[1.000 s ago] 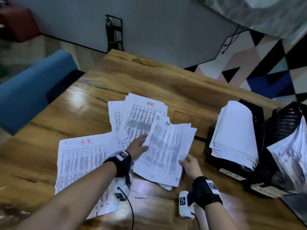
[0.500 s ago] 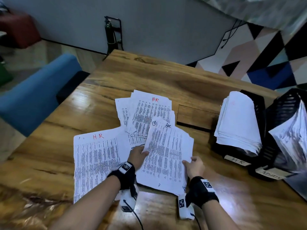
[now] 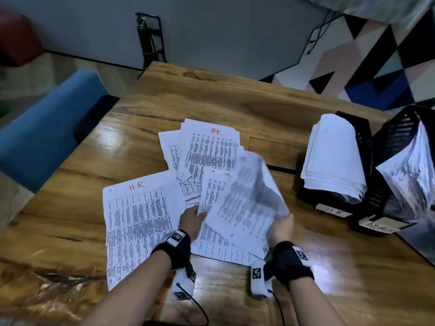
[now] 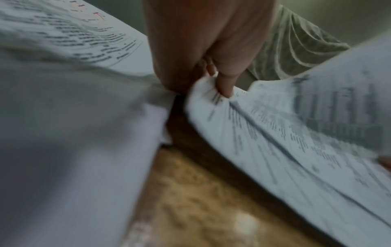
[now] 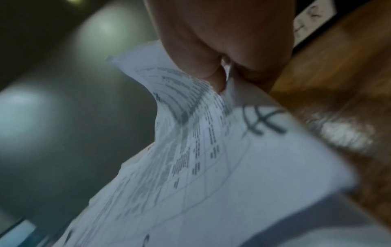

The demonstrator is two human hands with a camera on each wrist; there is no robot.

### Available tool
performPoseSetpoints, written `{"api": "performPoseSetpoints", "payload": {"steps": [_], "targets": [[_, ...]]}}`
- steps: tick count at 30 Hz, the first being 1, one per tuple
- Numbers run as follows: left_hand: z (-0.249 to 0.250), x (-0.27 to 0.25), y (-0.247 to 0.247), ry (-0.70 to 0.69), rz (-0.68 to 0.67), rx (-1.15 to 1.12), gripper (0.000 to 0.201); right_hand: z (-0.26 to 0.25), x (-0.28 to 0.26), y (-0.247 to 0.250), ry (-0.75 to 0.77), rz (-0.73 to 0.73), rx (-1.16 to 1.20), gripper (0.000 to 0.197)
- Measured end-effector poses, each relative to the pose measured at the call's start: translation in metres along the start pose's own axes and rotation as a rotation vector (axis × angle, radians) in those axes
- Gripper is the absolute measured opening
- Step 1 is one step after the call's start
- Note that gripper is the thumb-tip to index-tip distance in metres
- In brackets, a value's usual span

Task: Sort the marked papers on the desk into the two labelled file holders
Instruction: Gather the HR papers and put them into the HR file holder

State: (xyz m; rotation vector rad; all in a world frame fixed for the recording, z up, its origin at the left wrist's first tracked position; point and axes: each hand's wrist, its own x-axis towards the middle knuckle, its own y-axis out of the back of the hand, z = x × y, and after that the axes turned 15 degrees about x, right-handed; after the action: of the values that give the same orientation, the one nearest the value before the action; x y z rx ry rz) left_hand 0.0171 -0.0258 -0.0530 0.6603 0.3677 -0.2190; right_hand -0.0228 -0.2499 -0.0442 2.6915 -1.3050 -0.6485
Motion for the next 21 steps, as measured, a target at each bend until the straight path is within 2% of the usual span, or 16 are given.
{"api": "performPoseSetpoints", "payload": {"steps": [2, 5, 7, 10, 13, 15, 17, 19, 20, 21], "targets": [[-0.003, 0.001, -0.002, 0.006, 0.003, 0.0, 0.028, 0.005, 0.011, 0.018, -0.045, 0.04, 0.012, 0.018], [-0.004, 0.002, -0.002, 0.035, 0.002, 0.011, 0.034, 0.01, 0.016, 0.042, -0.096, -0.123, -0.024, 0.027], [-0.003, 0.003, -0.001, 0.066, -0.017, -0.018, 0.047, 0.01, 0.011, 0.048, -0.12, -0.229, -0.073, 0.032], [0.007, -0.003, 0.0, 0.047, -0.101, -0.151, 0.079, 0.01, 0.002, 0.038, -0.124, -0.297, -0.129, 0.03], [0.016, -0.006, -0.009, -0.046, -0.168, -0.003, 0.07, 0.008, -0.009, 0.013, -0.055, -0.326, -0.085, 0.033], [0.02, -0.008, -0.007, -0.09, -0.204, 0.011, 0.063, 0.0, -0.015, 0.004, 0.0, -0.32, 0.001, 0.044], [0.018, -0.009, 0.003, -0.076, -0.253, -0.09, 0.071, -0.008, -0.017, 0.002, -0.078, -0.374, 0.154, 0.048], [0.012, -0.012, 0.023, -0.053, -0.185, -0.22, 0.062, -0.012, -0.015, -0.002, -0.202, -0.495, 0.194, 0.044], [0.005, -0.013, 0.034, -0.042, -0.095, -0.267, 0.054, -0.013, -0.014, -0.006, -0.225, -0.533, 0.161, 0.043], [-0.006, -0.012, 0.047, -0.002, 0.067, -0.23, 0.048, -0.015, -0.014, -0.013, -0.223, -0.562, 0.119, 0.046]]}}
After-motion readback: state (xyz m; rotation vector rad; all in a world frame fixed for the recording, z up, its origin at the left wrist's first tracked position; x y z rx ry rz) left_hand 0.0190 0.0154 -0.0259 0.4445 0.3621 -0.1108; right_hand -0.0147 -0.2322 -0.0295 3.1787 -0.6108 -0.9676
